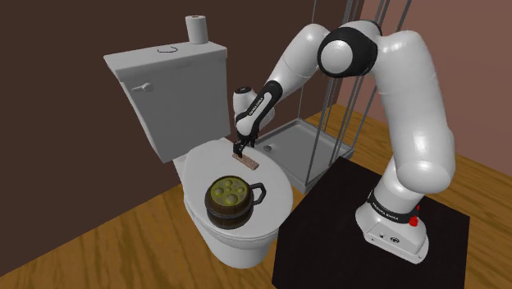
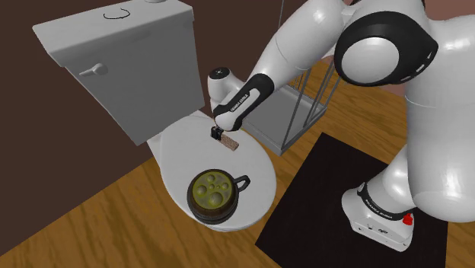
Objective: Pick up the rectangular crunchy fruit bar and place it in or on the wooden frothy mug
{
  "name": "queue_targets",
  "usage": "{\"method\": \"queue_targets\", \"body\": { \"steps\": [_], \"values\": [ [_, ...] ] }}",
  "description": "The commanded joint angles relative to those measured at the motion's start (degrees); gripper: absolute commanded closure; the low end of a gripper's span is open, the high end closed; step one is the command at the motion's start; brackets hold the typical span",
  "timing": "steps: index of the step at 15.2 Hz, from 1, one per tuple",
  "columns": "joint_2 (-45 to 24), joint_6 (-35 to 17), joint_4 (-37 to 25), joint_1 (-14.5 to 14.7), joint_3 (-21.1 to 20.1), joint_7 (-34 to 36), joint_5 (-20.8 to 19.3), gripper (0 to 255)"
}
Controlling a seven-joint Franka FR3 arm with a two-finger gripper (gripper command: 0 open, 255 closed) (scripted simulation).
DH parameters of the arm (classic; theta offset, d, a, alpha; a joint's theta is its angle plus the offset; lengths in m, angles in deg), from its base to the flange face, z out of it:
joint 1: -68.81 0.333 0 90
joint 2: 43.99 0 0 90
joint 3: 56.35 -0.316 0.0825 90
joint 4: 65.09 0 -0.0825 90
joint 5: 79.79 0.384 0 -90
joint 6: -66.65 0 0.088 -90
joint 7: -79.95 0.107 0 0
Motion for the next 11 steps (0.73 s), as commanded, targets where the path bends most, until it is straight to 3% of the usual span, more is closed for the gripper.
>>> {"method": "queue_targets", "body": {
  "steps": [1,11],
  "values": [
    [-3.7,-0.2,-3.5,0.1,-0.1,-0.2,-0.1,0],
    [-9.0,-3.4,-5.7,-0.1,-0.1,-0.2,-0.1,0]
  ]
}}
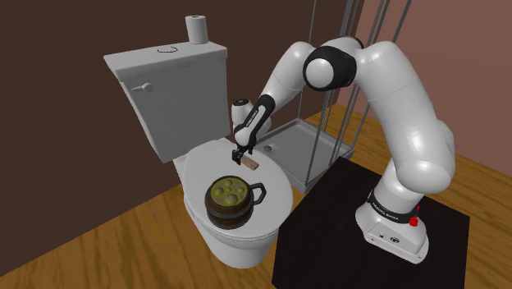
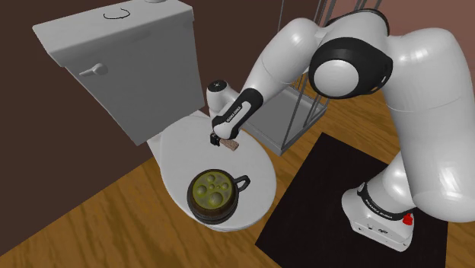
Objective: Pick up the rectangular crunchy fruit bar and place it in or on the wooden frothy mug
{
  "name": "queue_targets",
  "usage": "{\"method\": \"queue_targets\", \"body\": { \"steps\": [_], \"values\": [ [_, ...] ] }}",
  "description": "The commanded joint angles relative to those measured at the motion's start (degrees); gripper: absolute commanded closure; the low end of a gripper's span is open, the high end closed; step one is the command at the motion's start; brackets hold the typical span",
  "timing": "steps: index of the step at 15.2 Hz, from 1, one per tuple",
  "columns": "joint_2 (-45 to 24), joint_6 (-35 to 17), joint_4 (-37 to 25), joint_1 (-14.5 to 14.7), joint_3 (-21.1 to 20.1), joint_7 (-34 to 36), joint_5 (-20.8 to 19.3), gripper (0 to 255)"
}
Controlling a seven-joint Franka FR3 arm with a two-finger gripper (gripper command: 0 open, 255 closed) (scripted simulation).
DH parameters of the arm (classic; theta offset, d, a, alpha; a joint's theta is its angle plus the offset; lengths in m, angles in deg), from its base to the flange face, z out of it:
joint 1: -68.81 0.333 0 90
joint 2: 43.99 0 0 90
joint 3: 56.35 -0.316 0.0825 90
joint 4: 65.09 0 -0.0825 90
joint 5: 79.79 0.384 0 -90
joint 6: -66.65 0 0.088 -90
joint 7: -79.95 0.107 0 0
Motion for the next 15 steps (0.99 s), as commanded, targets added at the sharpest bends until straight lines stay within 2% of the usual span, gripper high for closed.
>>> {"method": "queue_targets", "body": {
  "steps": [1,5,6,15],
  "values": [
    [-0.2,-0.1,-0.1,0.0,0.0,0.0,0.0,0],
    [-0.2,-0.1,-0.1,0.0,0.0,0.0,0.0,0],
    [-0.2,-0.1,-0.1,-0.1,0.0,0.0,0.0,255],
    [-0.2,-0.1,-0.1,0.0,0.0,0.0,0.0,255]
  ]
}}
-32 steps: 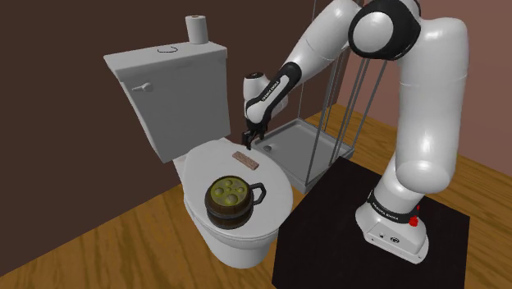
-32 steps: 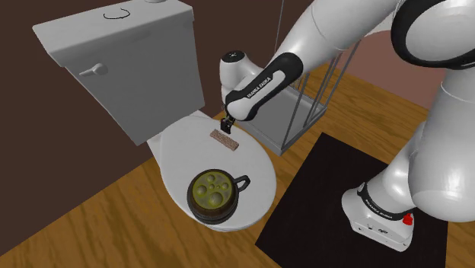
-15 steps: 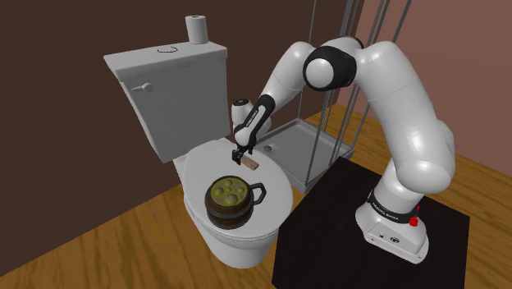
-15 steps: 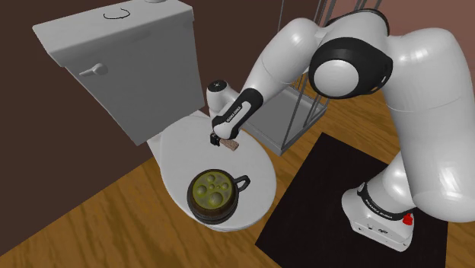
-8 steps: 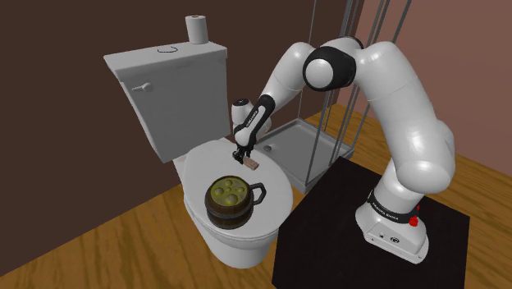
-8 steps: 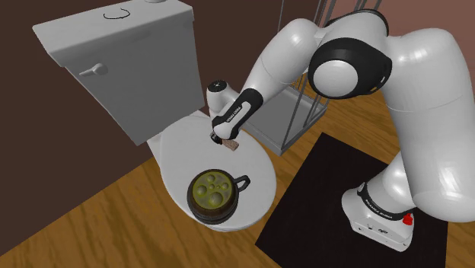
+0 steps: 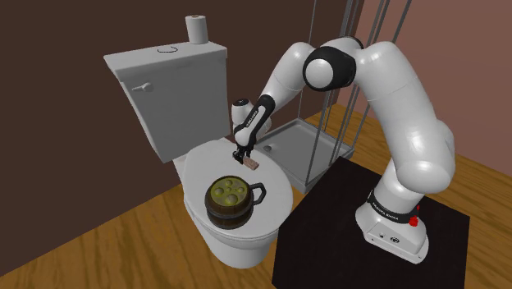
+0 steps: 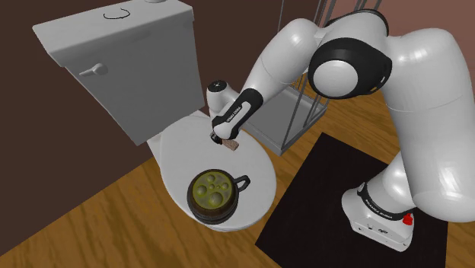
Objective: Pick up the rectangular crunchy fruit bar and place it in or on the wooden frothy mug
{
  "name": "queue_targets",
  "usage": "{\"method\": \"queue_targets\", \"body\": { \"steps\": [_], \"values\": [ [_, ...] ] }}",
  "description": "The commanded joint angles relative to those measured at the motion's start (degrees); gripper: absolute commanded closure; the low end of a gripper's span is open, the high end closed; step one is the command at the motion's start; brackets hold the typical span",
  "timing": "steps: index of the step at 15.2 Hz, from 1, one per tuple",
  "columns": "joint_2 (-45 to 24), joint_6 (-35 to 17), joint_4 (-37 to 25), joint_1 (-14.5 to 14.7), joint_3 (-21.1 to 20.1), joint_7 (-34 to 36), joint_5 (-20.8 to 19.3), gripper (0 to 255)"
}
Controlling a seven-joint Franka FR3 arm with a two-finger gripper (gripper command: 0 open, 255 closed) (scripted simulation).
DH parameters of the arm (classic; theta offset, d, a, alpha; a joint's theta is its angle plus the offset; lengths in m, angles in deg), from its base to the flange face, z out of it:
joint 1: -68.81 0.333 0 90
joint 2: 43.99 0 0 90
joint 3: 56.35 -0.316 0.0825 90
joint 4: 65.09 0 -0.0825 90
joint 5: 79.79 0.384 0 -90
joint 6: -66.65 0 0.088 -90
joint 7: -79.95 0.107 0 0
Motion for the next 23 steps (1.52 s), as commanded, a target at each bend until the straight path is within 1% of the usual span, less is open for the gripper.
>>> {"method": "queue_targets", "body": {
  "steps": [1,12,23],
  "values": [
    [0.7,0.4,0.3,0.0,0.0,0.0,0.0,255],
    [8.2,5.4,2.7,0.0,-0.1,-0.4,0.1,255],
    [14.9,11.3,3.6,0.0,-0.2,-0.7,0.2,255]
  ]
}}
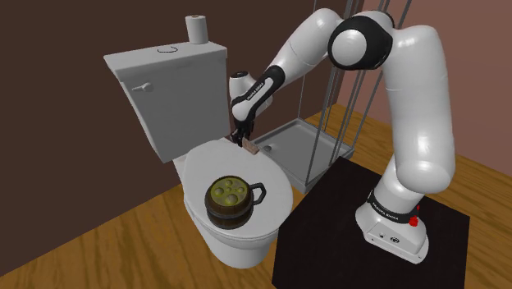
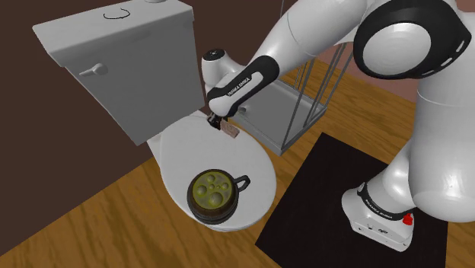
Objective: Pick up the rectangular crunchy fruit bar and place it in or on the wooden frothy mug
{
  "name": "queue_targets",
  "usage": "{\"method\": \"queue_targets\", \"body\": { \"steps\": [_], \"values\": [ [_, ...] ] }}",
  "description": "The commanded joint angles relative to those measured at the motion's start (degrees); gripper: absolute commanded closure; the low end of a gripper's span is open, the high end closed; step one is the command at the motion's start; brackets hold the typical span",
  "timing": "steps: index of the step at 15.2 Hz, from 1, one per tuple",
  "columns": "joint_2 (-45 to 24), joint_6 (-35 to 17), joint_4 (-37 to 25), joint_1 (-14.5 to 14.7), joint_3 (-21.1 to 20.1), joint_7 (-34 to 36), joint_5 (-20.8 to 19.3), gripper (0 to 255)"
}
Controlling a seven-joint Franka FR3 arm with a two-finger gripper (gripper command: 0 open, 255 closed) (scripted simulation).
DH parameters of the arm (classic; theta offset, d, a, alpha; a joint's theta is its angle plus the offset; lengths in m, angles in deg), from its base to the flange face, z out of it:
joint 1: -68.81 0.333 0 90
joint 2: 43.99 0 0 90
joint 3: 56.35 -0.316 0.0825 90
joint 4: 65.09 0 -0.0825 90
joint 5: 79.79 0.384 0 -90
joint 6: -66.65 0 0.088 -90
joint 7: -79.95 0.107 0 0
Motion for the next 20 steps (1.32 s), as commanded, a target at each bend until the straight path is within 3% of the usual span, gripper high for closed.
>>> {"method": "queue_targets", "body": {
  "steps": [1,20],
  "values": [
    [1.3,1.1,0.2,0.0,0.0,-0.1,0.0,255],
    [11.2,11.4,-0.1,0.8,-0.4,0.5,0.1,255]
  ]
}}
